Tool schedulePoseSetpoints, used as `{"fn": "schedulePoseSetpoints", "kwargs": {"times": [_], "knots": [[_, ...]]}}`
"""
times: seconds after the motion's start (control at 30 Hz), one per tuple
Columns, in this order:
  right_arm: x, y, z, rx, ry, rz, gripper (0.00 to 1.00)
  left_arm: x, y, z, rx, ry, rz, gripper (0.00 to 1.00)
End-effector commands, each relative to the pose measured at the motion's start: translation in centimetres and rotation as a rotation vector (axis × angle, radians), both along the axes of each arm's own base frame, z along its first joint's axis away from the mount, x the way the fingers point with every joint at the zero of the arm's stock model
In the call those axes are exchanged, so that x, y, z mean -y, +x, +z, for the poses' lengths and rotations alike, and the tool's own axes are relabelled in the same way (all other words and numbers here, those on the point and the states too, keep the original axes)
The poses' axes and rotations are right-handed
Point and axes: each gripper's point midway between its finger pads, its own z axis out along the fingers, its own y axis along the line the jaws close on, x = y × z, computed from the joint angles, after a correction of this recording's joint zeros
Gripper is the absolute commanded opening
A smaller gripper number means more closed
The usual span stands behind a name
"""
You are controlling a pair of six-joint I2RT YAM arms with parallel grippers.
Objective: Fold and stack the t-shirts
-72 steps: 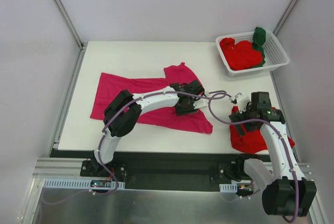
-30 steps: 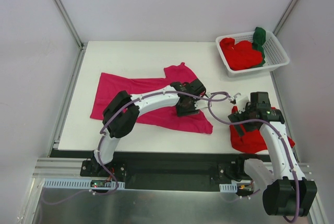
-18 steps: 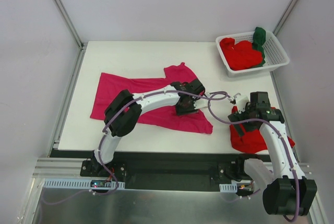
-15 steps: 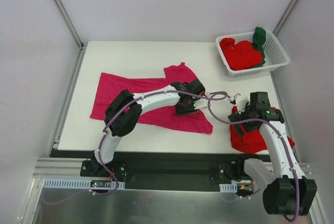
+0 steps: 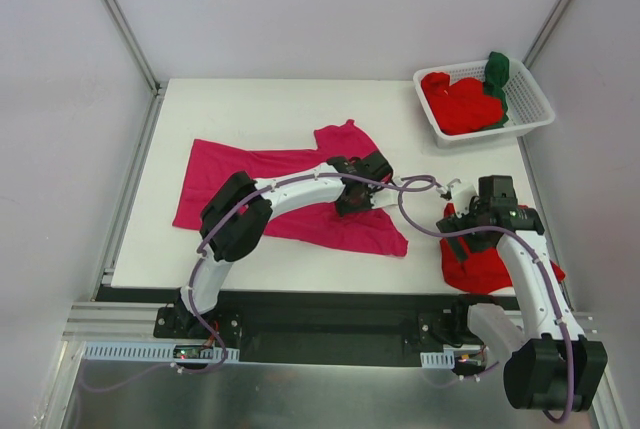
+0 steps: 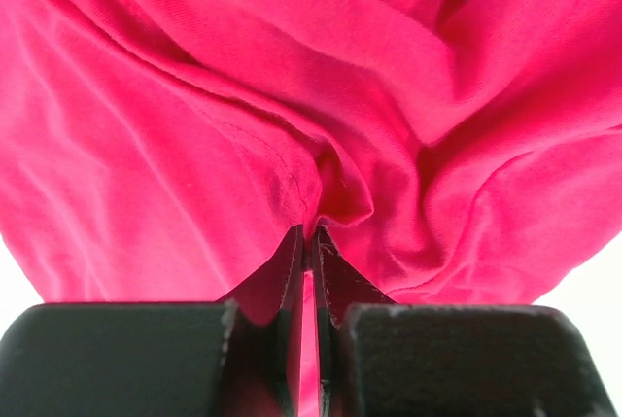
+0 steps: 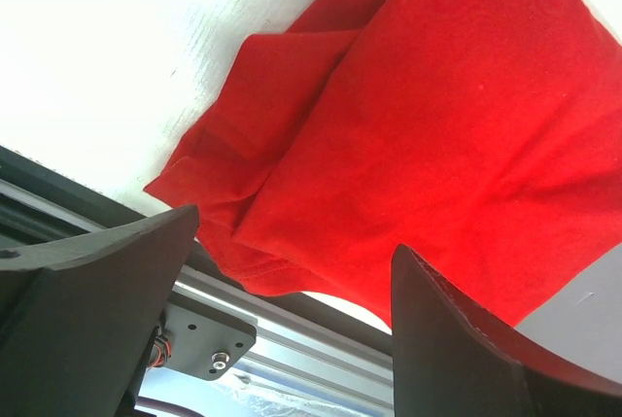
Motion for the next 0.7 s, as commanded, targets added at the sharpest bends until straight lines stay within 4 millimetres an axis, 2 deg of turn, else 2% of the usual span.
{"fn": "schedulePoseSetpoints", "kwargs": {"times": [0.0, 0.13, 0.23, 0.37, 0.47, 0.67], "knots": [[-0.4, 0.8, 0.6, 0.028, 0.018, -0.001, 0.86, -1.2, 1.8, 3.2, 0.082, 0.005, -0.012, 0.0], [-0.4, 0.8, 0.6, 0.028, 0.02, 0.0, 0.86, -3.5, 3.2, 3.8, 0.114, 0.034, 0.026, 0.0], [-0.4, 0.9, 0.6, 0.028, 0.021, 0.0, 0.86, -5.4, 3.2, 2.8, 0.103, 0.074, 0.037, 0.0], [-0.4, 1.0, 0.6, 0.029, 0.023, 0.0, 0.86, -7.9, 4.4, 1.8, 0.101, 0.109, 0.085, 0.0], [-0.6, 1.1, 0.6, 0.026, 0.03, -0.001, 0.86, -8.2, 5.3, 1.3, 0.112, 0.118, 0.094, 0.0], [-0.5, 1.2, 0.7, 0.023, 0.026, 0.001, 0.86, -6.5, 7.3, 1.6, 0.145, 0.099, 0.095, 0.0]]}}
